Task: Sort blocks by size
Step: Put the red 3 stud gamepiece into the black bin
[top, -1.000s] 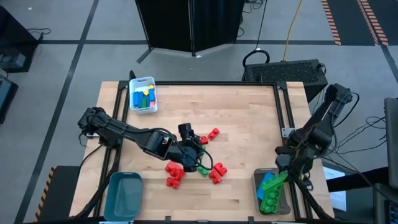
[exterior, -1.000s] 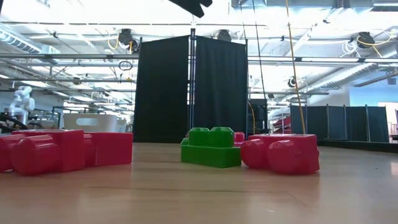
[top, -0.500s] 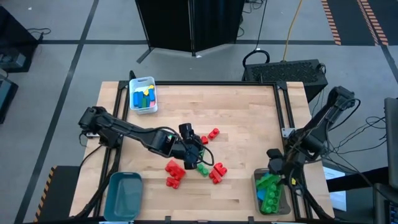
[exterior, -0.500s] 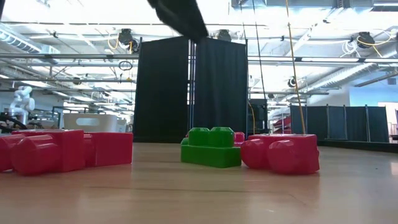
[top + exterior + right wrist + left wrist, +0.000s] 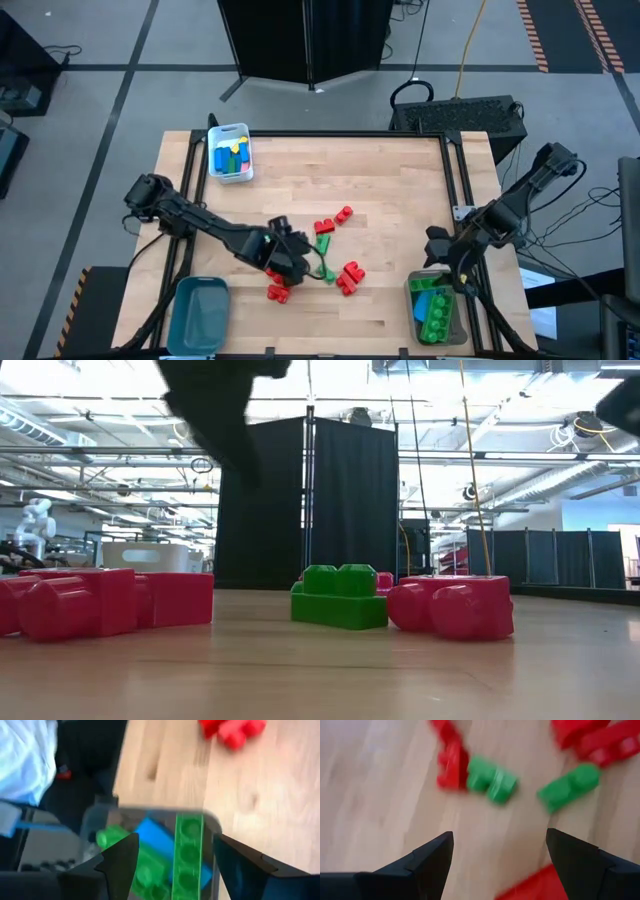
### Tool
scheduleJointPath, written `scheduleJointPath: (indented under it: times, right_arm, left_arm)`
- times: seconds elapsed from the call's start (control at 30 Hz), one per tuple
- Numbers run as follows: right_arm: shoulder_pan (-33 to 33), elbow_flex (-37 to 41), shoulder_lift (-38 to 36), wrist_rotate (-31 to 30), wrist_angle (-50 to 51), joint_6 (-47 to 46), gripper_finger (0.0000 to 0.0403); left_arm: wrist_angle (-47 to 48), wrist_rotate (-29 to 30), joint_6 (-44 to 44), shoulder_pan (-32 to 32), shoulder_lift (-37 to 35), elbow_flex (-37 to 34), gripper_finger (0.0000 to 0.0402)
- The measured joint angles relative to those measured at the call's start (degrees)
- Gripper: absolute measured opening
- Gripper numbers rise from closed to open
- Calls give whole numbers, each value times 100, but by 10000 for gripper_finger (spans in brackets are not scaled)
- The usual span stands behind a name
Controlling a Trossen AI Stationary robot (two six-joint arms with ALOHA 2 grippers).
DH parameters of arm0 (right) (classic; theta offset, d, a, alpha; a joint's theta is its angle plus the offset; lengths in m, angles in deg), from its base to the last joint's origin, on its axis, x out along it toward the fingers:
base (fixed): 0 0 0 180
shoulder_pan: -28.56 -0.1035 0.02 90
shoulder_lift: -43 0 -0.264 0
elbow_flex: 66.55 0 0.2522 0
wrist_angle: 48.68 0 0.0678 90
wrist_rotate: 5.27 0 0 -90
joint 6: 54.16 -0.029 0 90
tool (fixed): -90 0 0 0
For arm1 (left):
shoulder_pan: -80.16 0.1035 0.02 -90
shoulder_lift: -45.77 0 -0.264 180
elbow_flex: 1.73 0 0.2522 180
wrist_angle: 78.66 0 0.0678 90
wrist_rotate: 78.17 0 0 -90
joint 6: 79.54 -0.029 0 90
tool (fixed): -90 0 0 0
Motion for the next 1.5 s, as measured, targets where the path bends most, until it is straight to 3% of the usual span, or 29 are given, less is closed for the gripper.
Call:
scheduleJointPath:
  times: [0.07, 0.17, 0.47, 0.67, 0.83, 1.0, 1.23, 1.5]
  right_arm:
    - [-1, -98, -11, -192, -157, -36, 240]
    - [-4, -169, -13, -203, -463, -33, 240]
    - [47, -169, 9, -252, -836, 179, 240]
    - [44, -169, 9, -363, -846, -116, 240]
    - [44, -169, 9, -367, -846, -129, 240]
    - [44, -169, 9, -369, -845, -143, 240]
    - [44, -169, 9, -380, -836, -102, 240]
    - [42, -169, 11, -513, -839, 6, 240]
  left_arm:
    - [426, -77, 655, -121, 0, -7, 306]
    - [969, -338, 683, -272, 0, -92, 306]
    - [1082, -1288, -1193, -375, -2, -631, 306]
    - [909, -1331, -2394, -349, -2, -930, 305]
    - [236, -1359, -3346, -217, -2, -1054, 305]
    - [-344, -1747, -4209, -130, -2, -1123, 305]
    - [-493, -2290, -4308, 9, 120, -1302, 305]
    - [-691, -2301, -4204, 35, 477, -1318, 302]
